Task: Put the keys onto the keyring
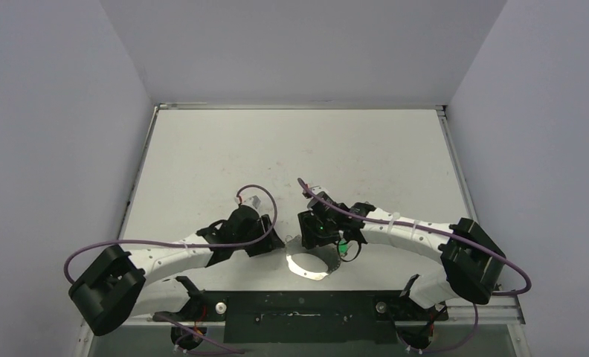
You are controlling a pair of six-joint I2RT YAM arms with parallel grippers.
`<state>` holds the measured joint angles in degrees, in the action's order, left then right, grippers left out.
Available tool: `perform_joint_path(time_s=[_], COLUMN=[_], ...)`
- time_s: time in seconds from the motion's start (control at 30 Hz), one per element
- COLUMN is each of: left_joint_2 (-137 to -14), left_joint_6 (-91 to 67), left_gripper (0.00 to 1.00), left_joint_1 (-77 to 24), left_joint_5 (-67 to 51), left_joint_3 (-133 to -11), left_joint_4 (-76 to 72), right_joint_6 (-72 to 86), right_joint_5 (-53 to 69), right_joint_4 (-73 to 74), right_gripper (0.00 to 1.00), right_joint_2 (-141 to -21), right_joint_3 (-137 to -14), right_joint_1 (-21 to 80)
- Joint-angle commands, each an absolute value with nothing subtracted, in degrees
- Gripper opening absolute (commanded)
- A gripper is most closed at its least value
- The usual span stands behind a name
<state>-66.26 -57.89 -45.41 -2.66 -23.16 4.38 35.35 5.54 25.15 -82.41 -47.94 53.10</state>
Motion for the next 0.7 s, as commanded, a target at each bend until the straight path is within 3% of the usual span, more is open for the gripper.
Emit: perform_joint_path(time_s=[0.0,0.23,0.67], left_joint_2=[-72.46,-78.99,-77.26], left_joint_6=[-60.54,-61.23,-59.17], left_gripper=[0.49,0.4,0.0], left_joint_1=[-45.06,-45.35,-45.35], left_joint_5=[-7.26,-7.48,-4.3], left_joint_3=[-28.42,-30.53,-30.95], left_joint_4=[-3.86,-4.21,1.7], right_joint_6=[37.0,37.35,36.74], right_joint_5=[5.58,5.05,4.6], right_joint_4=[21.33,21.66,22.19], right_gripper=[0.51,0.52,0.54], right_joint_2=[-81.69,-80.56,-80.88], right_joint_3=[-48.13,-46.76,-47.07], right_joint_1=[53.39,53.5,53.51])
